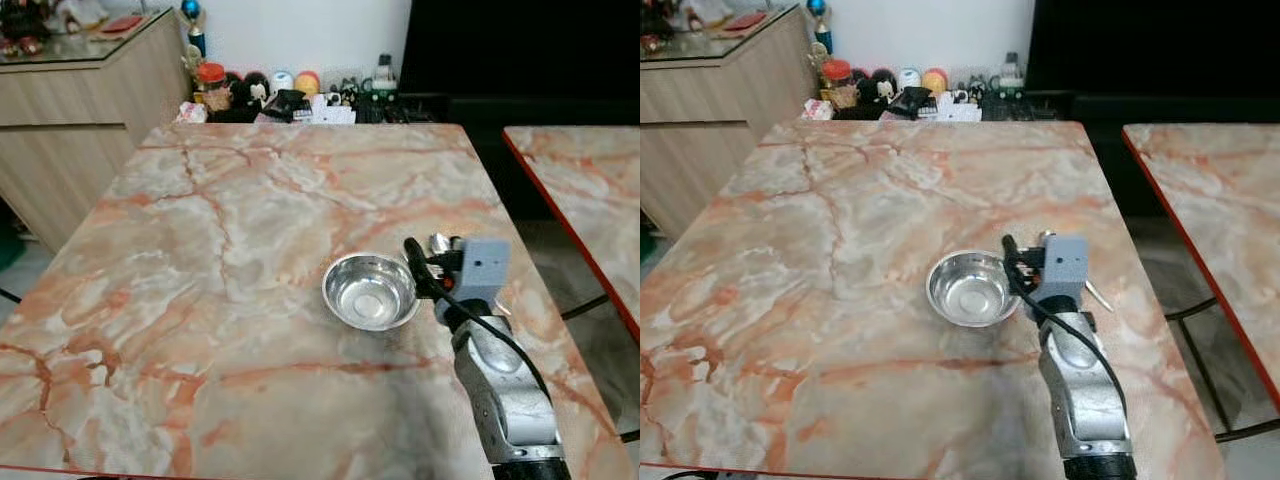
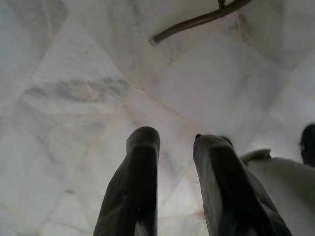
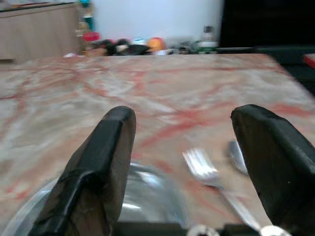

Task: Setting the table

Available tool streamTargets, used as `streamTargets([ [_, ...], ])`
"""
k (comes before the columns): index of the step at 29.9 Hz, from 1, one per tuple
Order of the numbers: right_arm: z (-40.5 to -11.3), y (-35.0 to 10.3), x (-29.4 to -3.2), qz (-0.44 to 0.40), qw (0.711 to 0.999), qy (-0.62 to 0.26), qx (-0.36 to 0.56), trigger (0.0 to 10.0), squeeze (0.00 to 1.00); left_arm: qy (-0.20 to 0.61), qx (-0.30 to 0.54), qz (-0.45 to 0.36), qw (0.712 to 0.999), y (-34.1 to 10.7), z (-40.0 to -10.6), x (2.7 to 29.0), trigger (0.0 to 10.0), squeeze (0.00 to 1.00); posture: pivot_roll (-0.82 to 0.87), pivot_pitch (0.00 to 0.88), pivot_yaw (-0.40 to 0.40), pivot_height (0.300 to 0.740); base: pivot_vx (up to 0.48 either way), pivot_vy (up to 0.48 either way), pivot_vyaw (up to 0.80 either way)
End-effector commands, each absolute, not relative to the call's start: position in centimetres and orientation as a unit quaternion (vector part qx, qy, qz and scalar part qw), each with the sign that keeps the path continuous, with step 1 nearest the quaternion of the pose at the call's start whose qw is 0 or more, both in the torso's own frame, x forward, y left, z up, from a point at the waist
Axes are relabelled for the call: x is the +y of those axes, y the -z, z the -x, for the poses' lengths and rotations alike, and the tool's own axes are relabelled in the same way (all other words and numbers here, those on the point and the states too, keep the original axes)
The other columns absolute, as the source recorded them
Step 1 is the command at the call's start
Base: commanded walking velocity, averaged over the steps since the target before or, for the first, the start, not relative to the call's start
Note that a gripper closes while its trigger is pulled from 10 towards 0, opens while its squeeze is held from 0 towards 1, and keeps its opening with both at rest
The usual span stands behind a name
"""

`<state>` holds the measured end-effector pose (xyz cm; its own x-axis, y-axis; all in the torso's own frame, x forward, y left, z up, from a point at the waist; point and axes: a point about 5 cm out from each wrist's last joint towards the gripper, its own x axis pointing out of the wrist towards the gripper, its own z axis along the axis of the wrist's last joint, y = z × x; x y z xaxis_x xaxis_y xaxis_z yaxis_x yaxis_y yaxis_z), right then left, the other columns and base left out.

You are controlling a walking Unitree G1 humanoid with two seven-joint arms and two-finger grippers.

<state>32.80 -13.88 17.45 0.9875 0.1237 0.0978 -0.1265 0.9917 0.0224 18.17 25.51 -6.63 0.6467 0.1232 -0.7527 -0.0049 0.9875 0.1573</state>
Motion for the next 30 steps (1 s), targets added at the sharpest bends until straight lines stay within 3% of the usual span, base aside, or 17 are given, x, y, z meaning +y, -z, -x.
streamTargets([
  [1,-32.6,-17.5,-12.9,-0.014,0.995,-0.082,-0.048,10.0,0.00,-0.044,0.446,-0.076,0.891,7.3,-16.5,26.2,10.0,0.00,-0.03,0.111,0.030,0.740,0.292,0.000,0.00],
  [18,-32.5,-17.3,-13.1,-0.015,0.996,-0.075,-0.042,10.0,0.00,-0.044,0.447,-0.079,0.890,7.3,-16.3,26.2,10.0,0.00,-0.03,0.115,0.028,0.740,0.306,0.000,0.00],
  [30,-30.9,-18.2,-13.3,-0.050,0.997,-0.024,-0.047,10.0,0.00,-0.049,0.448,-0.087,0.889,7.4,-16.0,26.4,10.0,0.00,-0.03,0.123,0.018,0.740,0.000,0.000,0.00],
])
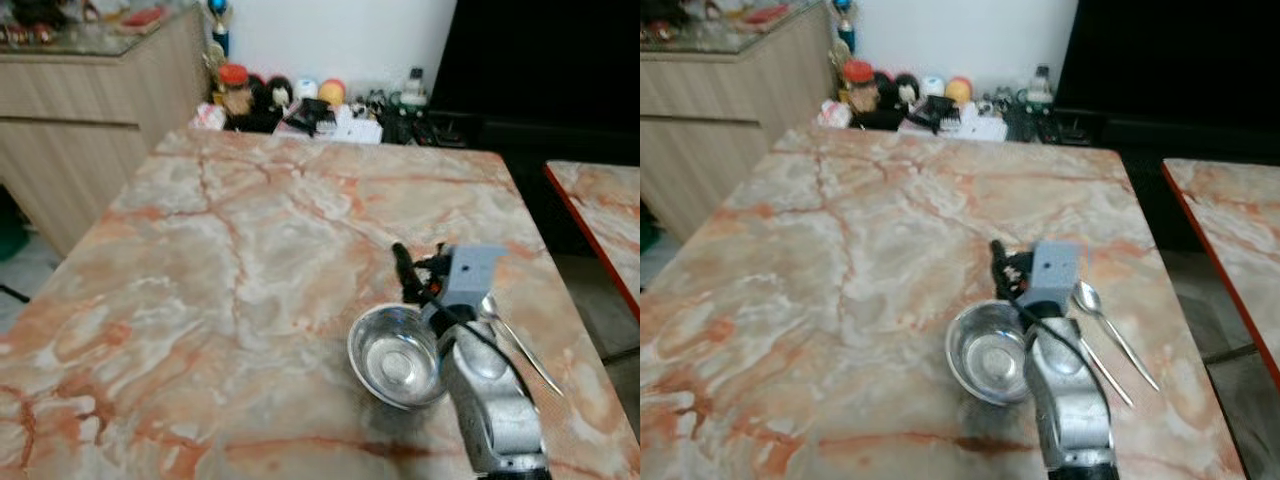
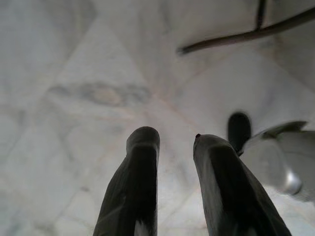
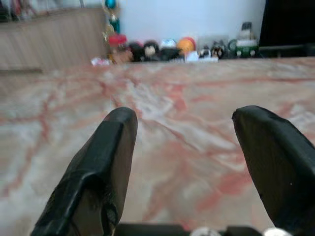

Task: Setting the table

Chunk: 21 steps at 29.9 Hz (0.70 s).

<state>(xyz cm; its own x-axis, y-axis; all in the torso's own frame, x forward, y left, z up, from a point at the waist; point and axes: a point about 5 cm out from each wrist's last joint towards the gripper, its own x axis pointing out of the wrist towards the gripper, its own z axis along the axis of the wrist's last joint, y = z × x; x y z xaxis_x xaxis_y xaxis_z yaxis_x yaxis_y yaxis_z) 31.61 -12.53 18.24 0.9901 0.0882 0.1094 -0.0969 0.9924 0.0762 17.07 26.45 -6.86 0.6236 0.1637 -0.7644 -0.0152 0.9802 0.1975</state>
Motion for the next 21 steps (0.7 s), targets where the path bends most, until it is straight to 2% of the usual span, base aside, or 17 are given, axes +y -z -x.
streamTargets([
  [1,-30.6,-18.3,-13.2,-0.052,0.997,-0.024,-0.048,10.0,0.00,-0.049,0.448,-0.087,0.888,7.4,-16.0,26.4,10.0,0.00,-0.03,0.125,0.017,0.740,0.000,0.000,0.00],
  [8,-28.5,-18.2,-12.7,-0.085,0.996,-0.008,-0.020,10.0,0.00,-0.046,0.454,-0.087,0.886,7.6,-15.5,26.2,10.0,0.00,-0.03,0.129,0.014,0.740,0.000,0.000,0.00],
  [10,-27.7,-17.6,-13.1,-0.128,0.990,0.049,0.030,10.0,0.00,-0.045,0.453,-0.087,0.886,7.6,-15.6,26.2,10.0,0.00,-0.04,0.136,0.011,0.740,0.000,0.000,0.00],
  [13,-26.7,-17.0,-12.6,-0.214,0.970,0.080,0.084,10.0,0.00,-0.044,0.452,-0.090,0.886,7.5,-15.8,26.2,10.0,0.00,-0.04,0.151,0.008,0.740,0.000,0.000,0.00],
  [16,-25.7,-17.1,-11.8,-0.247,0.959,0.086,0.106,10.0,0.00,-0.039,0.450,-0.096,0.887,7.4,-16.1,26.2,10.0,0.00,-0.04,0.161,0.008,0.740,0.000,0.000,0.00],
  [21,-24.8,-17.1,-10.9,-0.254,0.955,0.064,0.138,10.0,0.00,-0.039,0.451,-0.095,0.887,7.4,-16.1,26.2,10.0,0.00,-0.05,0.169,0.010,0.740,0.000,0.000,0.00],
])
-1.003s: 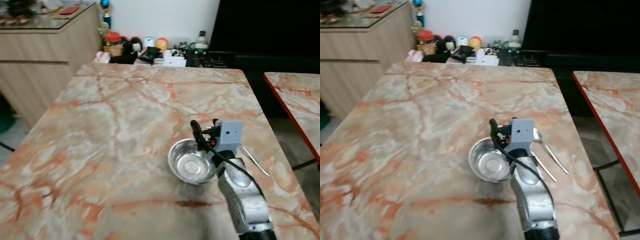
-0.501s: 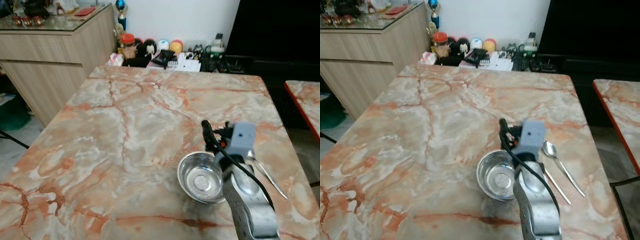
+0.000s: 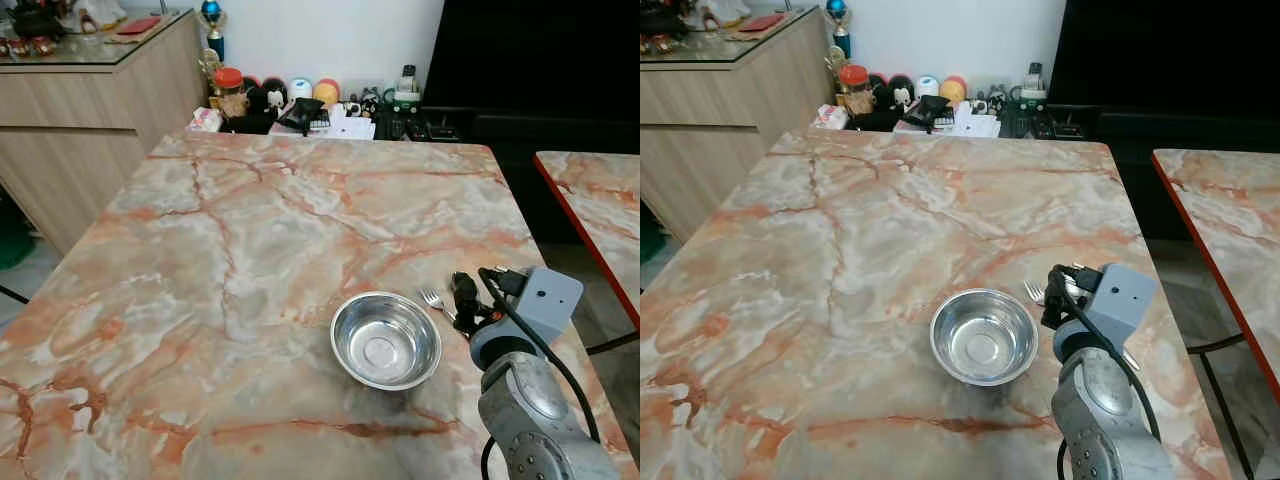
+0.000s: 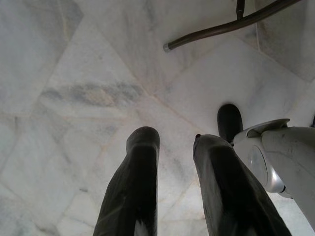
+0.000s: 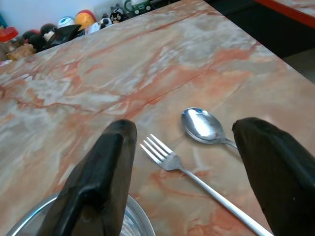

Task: Setting the table

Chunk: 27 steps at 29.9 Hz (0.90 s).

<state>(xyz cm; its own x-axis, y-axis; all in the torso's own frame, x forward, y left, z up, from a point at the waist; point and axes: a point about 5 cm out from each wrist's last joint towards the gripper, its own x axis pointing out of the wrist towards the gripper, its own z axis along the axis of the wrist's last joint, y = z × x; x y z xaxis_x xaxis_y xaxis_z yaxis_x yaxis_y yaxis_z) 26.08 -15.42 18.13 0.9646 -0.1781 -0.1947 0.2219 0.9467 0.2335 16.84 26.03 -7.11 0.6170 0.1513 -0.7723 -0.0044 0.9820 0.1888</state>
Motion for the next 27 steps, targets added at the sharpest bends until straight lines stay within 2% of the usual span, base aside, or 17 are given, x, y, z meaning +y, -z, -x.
streamTargets([
  [1,-24.8,-17.0,-10.8,-0.252,0.955,0.052,0.146,10.0,0.00,-0.038,0.451,-0.095,0.886,7.4,-16.0,26.2,10.0,0.00,-0.05,0.170,0.010,0.740,0.000,0.000,0.00],
  [4,-24.6,-16.6,-10.4,-0.255,0.951,0.026,0.171,10.0,0.00,-0.037,0.453,-0.095,0.886,7.5,-16.0,26.2,10.0,0.00,-0.04,0.169,0.010,0.740,0.000,0.000,0.00],
  [8,-24.1,-15.6,-9.9,-0.293,0.930,0.003,0.222,10.0,0.00,-0.036,0.453,-0.096,0.886,7.5,-16.0,26.2,10.0,0.00,-0.04,0.165,0.010,0.740,0.000,0.000,0.00],
  [19,-24.3,-15.5,-10.7,-0.308,0.921,-0.006,0.237,10.0,0.00,-0.030,0.453,-0.099,0.886,7.5,-16.0,26.1,10.0,0.00,-0.04,0.148,0.014,0.740,0.000,0.000,0.00],
  [27,-24.3,-14.6,-10.5,-0.341,0.904,-0.042,0.254,10.0,0.00,-0.025,0.450,-0.102,0.887,7.4,-16.3,25.9,10.0,0.00,-0.04,0.129,0.018,0.740,0.000,0.000,0.00],
])
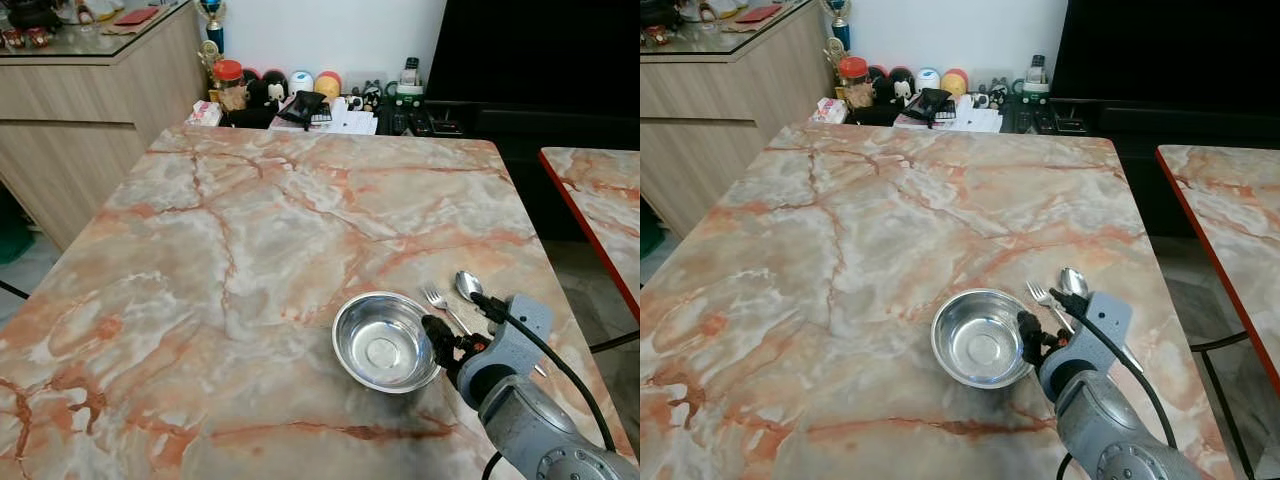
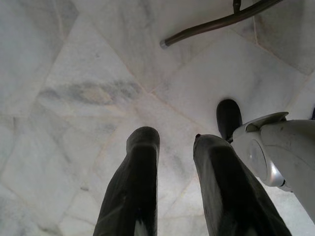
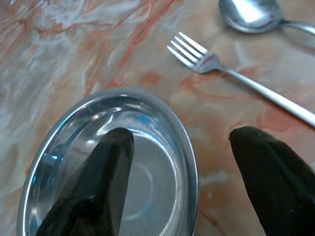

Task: Setting the table

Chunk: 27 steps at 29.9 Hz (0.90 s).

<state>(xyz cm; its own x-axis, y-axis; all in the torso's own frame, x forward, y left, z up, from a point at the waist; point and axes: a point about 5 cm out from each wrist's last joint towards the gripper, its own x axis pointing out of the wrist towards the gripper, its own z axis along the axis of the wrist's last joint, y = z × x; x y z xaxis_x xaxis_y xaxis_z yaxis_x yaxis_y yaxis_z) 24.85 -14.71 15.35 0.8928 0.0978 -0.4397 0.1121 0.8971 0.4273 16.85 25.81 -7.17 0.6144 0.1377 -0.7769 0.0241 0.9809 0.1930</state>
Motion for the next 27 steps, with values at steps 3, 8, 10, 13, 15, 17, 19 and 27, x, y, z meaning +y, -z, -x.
streamTargets([
  [3,-24.4,-14.3,-10.6,-0.348,0.900,-0.045,0.258,10.0,0.00,-0.024,0.450,-0.103,0.887,7.4,-16.4,26.0,10.0,0.00,-0.04,0.125,0.020,0.740,0.000,0.000,0.00],
  [8,-24.5,-14.1,-10.8,-0.357,0.896,-0.044,0.262,10.0,0.00,-0.021,0.450,-0.103,0.887,7.4,-16.4,25.9,10.0,0.00,-0.04,0.130,0.021,0.740,0.000,0.000,0.00],
  [10,-24.7,-14.0,-10.8,-0.360,0.893,-0.048,0.264,10.0,0.00,-0.022,0.449,-0.102,0.887,7.3,-16.5,25.9,10.0,0.00,-0.04,0.137,0.020,0.740,0.000,0.000,0.00],
  [13,-24.8,-13.9,-10.7,-0.361,0.893,-0.055,0.264,10.0,0.00,-0.022,0.449,-0.101,0.887,7.4,-16.5,25.9,10.0,0.00,-0.04,0.143,0.021,0.740,0.000,0.000,0.00],
  [15,-24.9,-13.8,-10.6,-0.363,0.891,-0.058,0.265,10.0,0.00,-0.022,0.450,-0.100,0.887,7.4,-16.4,25.8,10.0,0.00,-0.04,0.145,0.020,0.740,0.000,0.000,0.00],
  [17,-25.0,-13.7,-10.6,-0.364,0.890,-0.059,0.267,10.0,0.00,-0.021,0.451,-0.100,0.887,7.5,-16.3,25.8,10.0,0.00,-0.04,0.147,0.019,0.740,0.000,0.000,0.00],
  [19,-25.0,-13.6,-10.7,-0.366,0.889,-0.057,0.268,10.0,0.00,-0.020,0.451,-0.100,0.886,7.5,-16.3,25.7,10.0,0.00,-0.04,0.150,0.018,0.740,0.000,0.000,0.00],
  [27,-25.3,-13.2,-10.9,-0.372,0.887,-0.051,0.271,6.5,0.00,-0.018,0.454,-0.099,0.886,7.6,-16.1,25.7,10.0,0.00,-0.04,0.152,0.017,0.740,0.000,0.000,0.00],
])
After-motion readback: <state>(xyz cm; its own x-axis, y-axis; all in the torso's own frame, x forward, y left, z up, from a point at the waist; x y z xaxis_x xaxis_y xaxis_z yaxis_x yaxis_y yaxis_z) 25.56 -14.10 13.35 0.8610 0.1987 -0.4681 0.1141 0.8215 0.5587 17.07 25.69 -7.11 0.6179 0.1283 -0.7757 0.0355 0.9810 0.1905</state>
